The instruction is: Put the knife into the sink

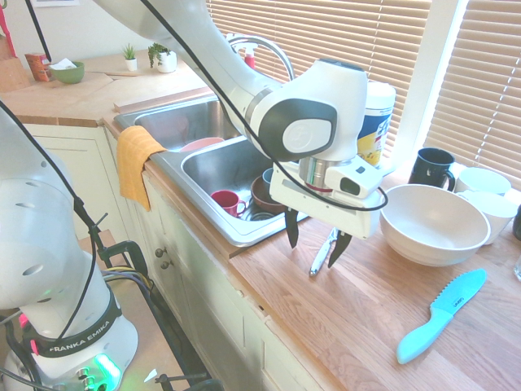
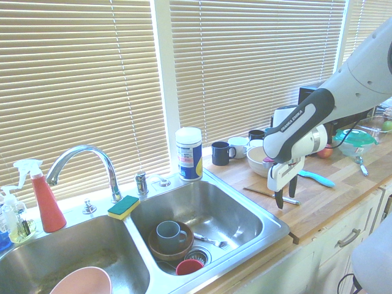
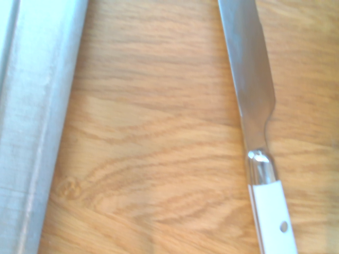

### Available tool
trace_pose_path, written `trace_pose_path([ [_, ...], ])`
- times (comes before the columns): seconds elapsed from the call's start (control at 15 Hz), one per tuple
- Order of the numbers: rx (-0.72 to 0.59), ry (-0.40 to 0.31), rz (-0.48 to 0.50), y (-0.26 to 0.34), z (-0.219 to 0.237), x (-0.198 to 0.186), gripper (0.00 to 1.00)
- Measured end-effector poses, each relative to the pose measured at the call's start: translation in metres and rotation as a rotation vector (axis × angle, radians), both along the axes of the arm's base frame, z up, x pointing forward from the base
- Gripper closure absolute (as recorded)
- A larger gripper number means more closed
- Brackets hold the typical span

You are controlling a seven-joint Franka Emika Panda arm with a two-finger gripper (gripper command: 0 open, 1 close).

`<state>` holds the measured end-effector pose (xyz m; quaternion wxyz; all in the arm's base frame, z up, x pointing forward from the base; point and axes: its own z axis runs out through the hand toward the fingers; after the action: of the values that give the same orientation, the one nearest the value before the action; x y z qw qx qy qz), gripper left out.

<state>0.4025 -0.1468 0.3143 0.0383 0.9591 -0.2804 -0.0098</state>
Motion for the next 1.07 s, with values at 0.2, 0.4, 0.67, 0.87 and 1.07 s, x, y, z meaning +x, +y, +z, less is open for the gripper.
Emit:
trace_pose_path([
  [0.2,0.002,-0.01,0.002,0.0029,-0.0015,0.0013,1.0],
  [0.4,0.003,-0.014,0.004,0.0051,-0.0012,0.0025,1.0],
  [0.67,0.004,-0.015,0.004,0.0057,-0.0011,0.0028,1.0],
  [0.87,0.007,-0.016,0.001,0.0058,-0.0012,0.0028,1.0],
  [1.07,0.007,-0.016,0.001,0.0058,-0.0013,0.0026,1.0],
])
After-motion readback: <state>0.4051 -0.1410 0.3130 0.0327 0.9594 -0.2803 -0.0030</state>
